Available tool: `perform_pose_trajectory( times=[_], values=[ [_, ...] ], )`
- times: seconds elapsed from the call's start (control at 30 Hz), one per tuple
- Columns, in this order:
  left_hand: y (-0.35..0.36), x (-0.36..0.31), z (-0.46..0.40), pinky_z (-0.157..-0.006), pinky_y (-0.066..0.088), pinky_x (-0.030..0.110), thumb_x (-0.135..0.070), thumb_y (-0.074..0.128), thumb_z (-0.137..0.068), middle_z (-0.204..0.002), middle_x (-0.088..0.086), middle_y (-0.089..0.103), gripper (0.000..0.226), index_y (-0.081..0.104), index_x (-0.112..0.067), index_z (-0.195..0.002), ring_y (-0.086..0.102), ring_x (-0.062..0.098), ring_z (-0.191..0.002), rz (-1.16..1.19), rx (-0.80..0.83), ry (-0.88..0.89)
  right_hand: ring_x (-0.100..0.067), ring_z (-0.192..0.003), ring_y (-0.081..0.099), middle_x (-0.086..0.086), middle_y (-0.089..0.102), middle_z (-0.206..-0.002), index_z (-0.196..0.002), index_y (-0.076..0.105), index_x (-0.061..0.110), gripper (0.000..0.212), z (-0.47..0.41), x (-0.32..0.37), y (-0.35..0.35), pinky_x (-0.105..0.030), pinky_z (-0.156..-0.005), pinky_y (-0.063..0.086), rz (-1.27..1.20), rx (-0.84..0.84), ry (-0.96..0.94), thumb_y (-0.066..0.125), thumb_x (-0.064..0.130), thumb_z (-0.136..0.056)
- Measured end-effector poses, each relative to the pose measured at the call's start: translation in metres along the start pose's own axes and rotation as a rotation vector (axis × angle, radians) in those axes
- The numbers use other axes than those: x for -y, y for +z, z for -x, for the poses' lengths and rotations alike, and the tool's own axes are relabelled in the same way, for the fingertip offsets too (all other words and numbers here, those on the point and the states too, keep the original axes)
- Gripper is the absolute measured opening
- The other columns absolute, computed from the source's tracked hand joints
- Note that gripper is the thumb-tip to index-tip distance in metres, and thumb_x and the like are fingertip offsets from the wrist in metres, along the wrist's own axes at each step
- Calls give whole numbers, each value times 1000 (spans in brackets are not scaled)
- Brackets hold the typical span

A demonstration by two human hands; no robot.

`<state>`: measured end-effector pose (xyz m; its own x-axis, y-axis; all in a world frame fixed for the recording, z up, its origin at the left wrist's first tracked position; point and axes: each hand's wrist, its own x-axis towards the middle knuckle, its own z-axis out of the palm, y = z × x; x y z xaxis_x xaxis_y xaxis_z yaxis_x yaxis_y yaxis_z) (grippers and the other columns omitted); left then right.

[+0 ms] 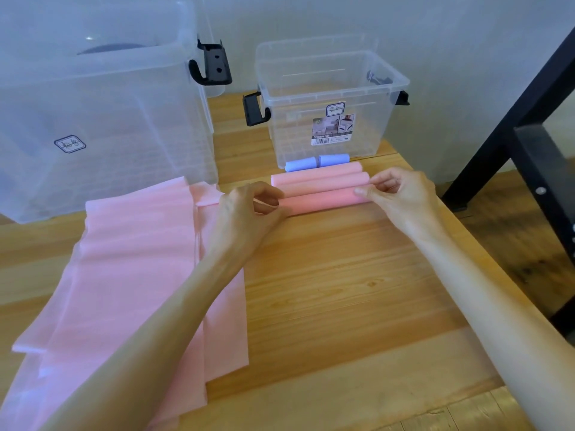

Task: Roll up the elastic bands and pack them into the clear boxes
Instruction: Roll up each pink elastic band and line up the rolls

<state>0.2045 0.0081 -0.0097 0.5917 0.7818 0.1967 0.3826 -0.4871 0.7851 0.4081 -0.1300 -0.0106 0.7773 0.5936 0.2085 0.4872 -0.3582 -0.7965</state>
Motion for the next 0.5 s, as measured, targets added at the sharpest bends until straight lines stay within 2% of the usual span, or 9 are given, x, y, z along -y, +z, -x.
perform_pose_trajectory(
  times=[0.2, 0.33, 0.4, 0.5],
  values=[
    [-4, 1, -4, -62, 43, 0, -28, 79, -83, -86, -18, 69, 14, 74, -22, -95, 66, -1, -80, 32, 0, -58, 3, -70, 53, 4, 63, -85, -104, 68, 12, 34, -1, 1, 6, 0, -59, 36, 40, -24, -6, 79, 35, -81],
    [-4, 1, -6, -59, 42, 0, -30, 79, -82, -89, -15, 70, 19, 72, -23, -98, 65, -3, -79, 31, -2, -68, -2, -74, 54, 2, 64, -94, -114, 64, 13, 42, 1, 2, 3, -2, -60, 36, 61, 1, -3, 77, 38, -83],
    [-5, 0, -6, -56, 41, 1, -29, 79, -82, -90, -14, 69, 22, 70, -23, -101, 63, -6, -75, 39, 2, -73, -7, -77, 56, 2, 64, -96, -117, 63, 13, 47, 1, 2, 2, -6, -62, 36, 56, 14, 1, 79, 39, -81],
    [-6, -1, -5, -53, 42, 2, -30, 80, -81, -95, -11, 69, 28, 66, -26, -105, 63, -8, -75, 56, 9, -84, -12, -86, 58, 2, 64, -100, -119, 62, 14, 52, 3, 2, 1, -21, -73, 39, 53, 28, 8, 80, 40, -78]
  ],
)
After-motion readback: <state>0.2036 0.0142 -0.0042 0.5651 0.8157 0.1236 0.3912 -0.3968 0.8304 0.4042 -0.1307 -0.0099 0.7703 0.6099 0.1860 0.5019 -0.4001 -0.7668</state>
